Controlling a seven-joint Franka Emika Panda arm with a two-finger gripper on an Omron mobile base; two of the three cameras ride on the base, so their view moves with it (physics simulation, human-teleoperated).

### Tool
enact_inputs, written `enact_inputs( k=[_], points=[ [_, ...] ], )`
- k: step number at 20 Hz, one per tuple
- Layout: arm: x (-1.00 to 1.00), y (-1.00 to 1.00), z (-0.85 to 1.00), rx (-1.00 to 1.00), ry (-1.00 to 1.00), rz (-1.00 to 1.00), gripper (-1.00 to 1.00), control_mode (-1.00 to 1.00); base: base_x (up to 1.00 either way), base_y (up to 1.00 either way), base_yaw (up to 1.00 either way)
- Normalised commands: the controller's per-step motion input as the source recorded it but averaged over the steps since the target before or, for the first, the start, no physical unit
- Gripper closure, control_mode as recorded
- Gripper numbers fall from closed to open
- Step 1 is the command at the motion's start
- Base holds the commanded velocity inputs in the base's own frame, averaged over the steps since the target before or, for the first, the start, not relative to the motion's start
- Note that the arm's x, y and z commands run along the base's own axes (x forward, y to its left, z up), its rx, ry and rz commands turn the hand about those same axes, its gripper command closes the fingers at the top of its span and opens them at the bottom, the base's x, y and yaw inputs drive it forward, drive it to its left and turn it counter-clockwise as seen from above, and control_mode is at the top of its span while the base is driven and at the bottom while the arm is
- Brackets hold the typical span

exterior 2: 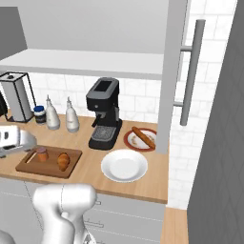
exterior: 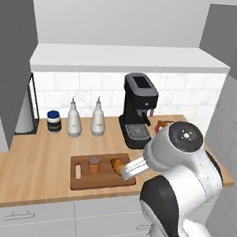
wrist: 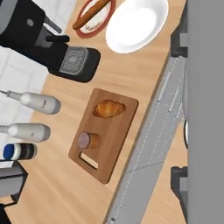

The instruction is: From the different types of pastries on the counter, select a croissant and place it on the cutting board. Then retrieve a jar of jam from the cabinet and place it alongside the croissant on the cutting board.

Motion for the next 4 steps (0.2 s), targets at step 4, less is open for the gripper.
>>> enact_inputs(
  k=[4],
  points=[
    [-0.93, -0.09, 0.00, 0.12, -0.35, 0.06, -1.00, -1.00, 0.00, 0.00, 0.00]
  ],
)
